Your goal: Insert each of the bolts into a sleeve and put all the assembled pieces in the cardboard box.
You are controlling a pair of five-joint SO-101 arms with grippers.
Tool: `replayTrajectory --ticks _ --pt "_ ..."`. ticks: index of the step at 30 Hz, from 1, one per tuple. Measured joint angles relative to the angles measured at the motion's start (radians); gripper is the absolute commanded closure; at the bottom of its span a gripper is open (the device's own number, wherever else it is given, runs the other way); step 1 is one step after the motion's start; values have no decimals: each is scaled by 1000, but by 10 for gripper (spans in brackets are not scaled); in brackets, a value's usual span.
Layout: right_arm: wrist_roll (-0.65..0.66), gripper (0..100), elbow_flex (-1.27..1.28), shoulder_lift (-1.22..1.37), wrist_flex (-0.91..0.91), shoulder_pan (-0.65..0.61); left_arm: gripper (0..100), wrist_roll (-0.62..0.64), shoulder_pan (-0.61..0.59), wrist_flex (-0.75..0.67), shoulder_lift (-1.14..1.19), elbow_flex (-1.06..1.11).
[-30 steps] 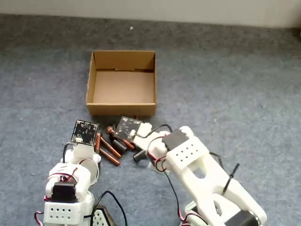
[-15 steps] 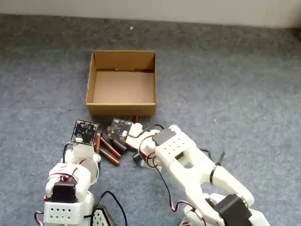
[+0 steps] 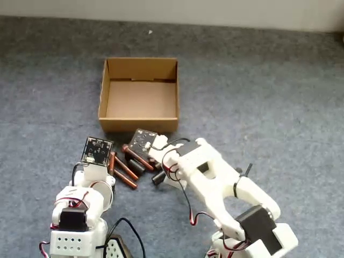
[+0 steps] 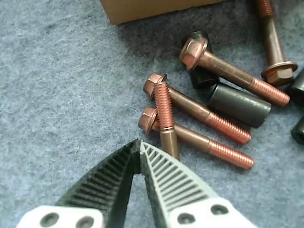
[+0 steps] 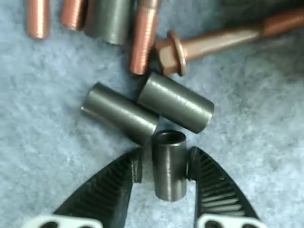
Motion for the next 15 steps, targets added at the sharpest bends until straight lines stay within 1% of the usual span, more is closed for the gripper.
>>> replayTrajectory --ticks 7,12,13,15 --pt "35 845 0 2 2 3 993 0 0 0 0 0" --pt "35 978 -2 2 -3 11 993 0 0 0 0 0" --pt "35 995 -2 2 -3 12 993 0 0 0 0 0" --pt "35 993 -2 2 -3 14 993 0 0 0 0 0"
